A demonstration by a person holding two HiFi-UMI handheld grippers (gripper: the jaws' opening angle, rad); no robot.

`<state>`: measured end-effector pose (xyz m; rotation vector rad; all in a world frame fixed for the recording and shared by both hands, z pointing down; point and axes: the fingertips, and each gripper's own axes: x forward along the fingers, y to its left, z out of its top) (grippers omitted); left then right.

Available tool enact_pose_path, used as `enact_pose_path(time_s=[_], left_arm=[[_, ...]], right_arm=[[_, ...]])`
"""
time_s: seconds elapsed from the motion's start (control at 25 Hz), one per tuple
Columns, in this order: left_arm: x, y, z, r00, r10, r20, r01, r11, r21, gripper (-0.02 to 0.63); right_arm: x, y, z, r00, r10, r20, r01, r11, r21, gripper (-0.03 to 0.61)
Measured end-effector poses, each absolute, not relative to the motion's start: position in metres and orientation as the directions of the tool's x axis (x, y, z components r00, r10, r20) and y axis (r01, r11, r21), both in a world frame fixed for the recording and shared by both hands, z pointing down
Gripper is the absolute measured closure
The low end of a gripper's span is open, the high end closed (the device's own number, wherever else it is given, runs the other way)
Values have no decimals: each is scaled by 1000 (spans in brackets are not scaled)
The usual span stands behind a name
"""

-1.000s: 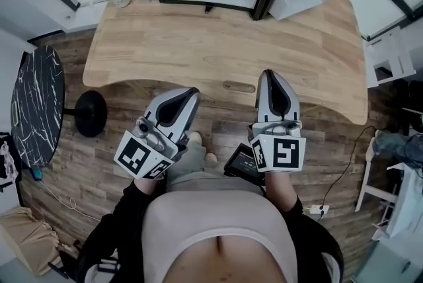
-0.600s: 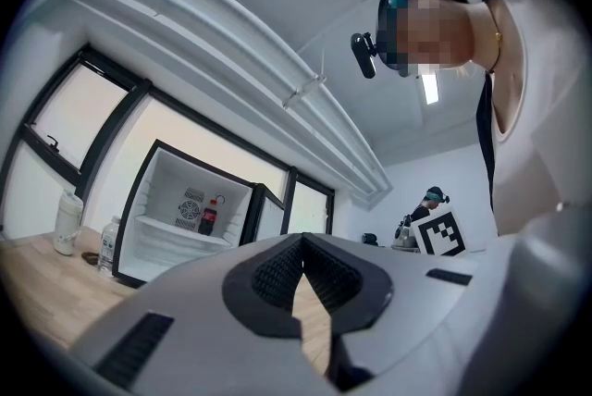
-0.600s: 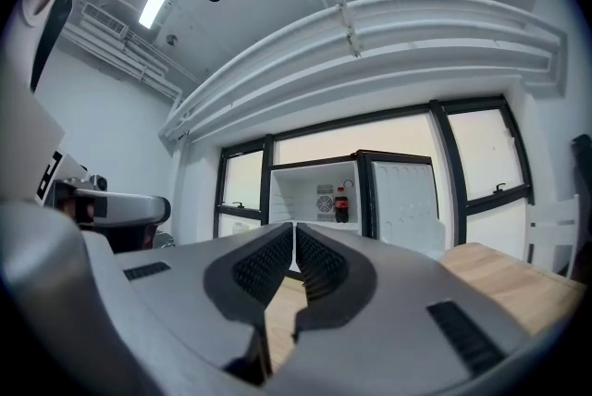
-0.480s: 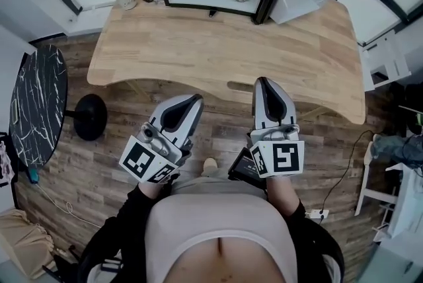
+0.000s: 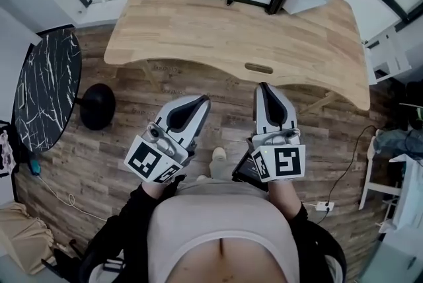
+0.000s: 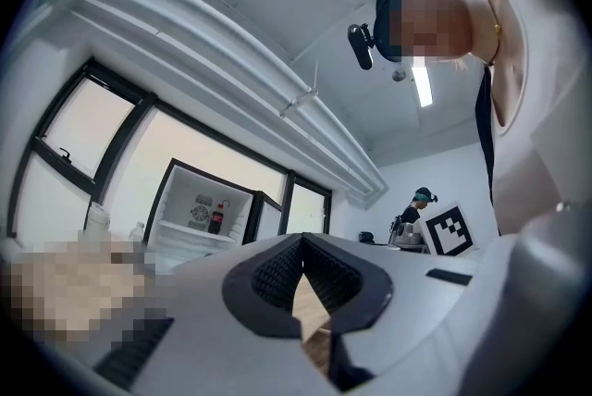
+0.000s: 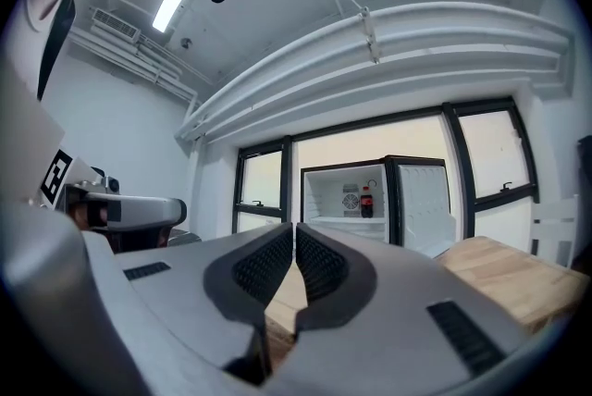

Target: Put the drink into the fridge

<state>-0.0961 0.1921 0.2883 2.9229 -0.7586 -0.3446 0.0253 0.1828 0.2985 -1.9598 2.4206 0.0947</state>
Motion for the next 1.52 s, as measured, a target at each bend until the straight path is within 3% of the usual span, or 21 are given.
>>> enact_pose_path(time_s=[0.48, 1.52], left_arm=[[-144, 286, 306, 873, -454, -181, -428, -889, 162, 609], [-121, 350, 283, 870, -445, -214, -426, -895, 129, 609]], right_arm=[[-24, 289, 301, -196, -976, -98, -980, 199, -22, 545], [-6, 345, 285, -180, -978, -103, -982, 185, -33, 549]])
